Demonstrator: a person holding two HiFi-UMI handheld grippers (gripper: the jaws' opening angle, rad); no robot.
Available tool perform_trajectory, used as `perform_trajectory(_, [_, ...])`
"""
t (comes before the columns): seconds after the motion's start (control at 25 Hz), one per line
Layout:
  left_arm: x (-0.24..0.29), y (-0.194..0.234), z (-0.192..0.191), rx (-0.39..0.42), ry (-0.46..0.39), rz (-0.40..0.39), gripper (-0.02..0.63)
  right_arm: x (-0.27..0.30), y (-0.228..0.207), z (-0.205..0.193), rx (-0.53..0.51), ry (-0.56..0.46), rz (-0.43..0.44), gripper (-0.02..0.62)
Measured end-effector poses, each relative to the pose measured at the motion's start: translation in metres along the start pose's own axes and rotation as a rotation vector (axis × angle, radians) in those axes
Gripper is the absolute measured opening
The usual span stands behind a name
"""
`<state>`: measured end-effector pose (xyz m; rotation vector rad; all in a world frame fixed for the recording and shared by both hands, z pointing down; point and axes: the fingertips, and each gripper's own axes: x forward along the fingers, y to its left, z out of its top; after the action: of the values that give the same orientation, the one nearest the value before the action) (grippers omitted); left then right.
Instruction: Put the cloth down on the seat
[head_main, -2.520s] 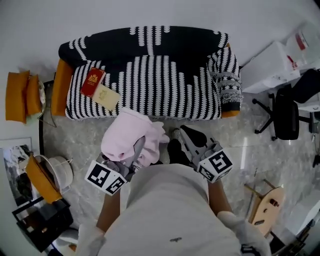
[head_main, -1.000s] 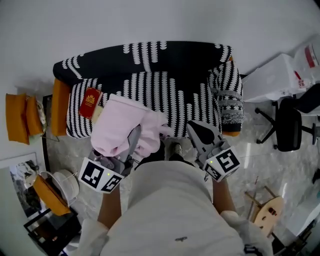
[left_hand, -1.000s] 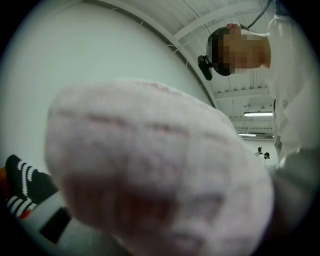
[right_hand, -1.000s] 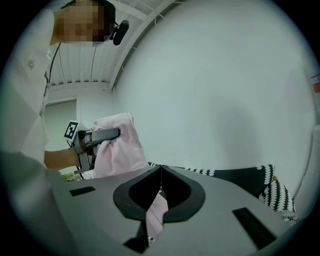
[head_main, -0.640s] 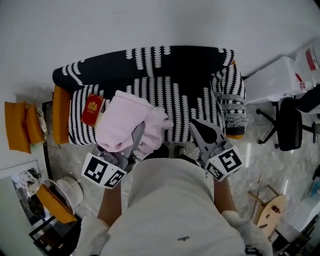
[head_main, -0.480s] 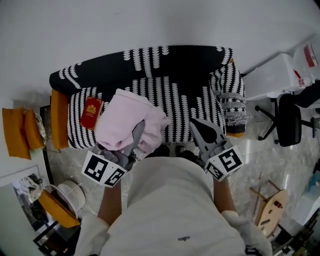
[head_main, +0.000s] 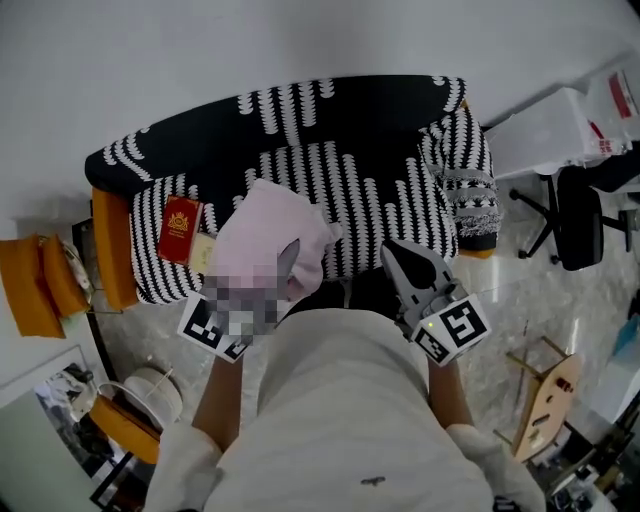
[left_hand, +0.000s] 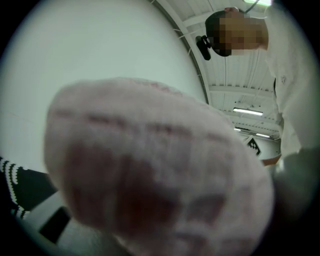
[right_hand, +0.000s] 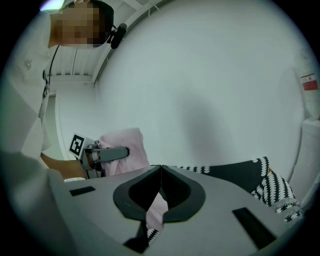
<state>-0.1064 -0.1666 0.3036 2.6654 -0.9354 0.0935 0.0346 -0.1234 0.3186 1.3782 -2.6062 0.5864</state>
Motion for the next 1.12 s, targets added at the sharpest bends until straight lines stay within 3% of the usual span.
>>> perform_trajectory(0.4, [0.013,0.028,-0.061,-0.03,0.092,0.028,0.183,0.018,0.004,-0.027,0.024,0.103,0.048,0.009])
perform_trajectory(0.8, [0.024,0.059,-0.126,-0.193,0.117,0.102,0.186,0.042,0.021,-0.063,0.074,0.184,0.126,0.009])
perform_trajectory(1.12, [0.043,0.074,-0.176,-0.232,0.176,0.109,0.189,0.062,0.015,-0.075,0.084,0.229,0.163,0.009])
